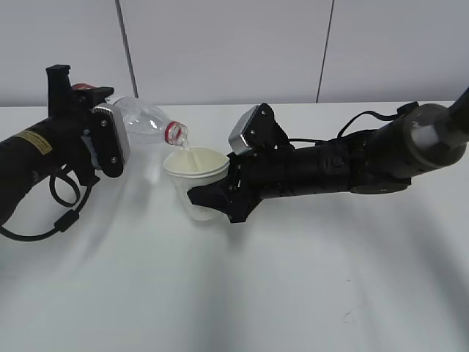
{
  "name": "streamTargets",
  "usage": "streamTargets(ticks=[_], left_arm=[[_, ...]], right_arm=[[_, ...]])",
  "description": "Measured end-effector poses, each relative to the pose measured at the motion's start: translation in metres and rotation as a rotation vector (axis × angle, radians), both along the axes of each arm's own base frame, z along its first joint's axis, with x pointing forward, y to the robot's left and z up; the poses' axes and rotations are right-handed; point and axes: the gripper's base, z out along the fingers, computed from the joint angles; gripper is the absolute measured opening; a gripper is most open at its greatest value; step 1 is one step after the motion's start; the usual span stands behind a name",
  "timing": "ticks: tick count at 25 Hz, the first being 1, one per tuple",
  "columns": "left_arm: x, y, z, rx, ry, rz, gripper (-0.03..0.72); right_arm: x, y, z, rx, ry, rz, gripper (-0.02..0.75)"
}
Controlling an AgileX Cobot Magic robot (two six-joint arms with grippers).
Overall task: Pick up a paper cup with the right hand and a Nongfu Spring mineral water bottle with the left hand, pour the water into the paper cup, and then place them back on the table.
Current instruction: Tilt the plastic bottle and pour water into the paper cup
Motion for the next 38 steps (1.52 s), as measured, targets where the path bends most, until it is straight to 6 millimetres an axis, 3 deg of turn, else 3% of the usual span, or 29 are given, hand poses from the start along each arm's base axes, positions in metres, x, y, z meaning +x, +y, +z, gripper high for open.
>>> streamTargets(ticks=[38], left_arm=[[0.0003,-0.0004,0.0043,-0.011,-0.047,-0.003,0.386]], right_arm=[[-0.0001,0.0000,0.0000,-0.001,-0.001,0.001,0.475]])
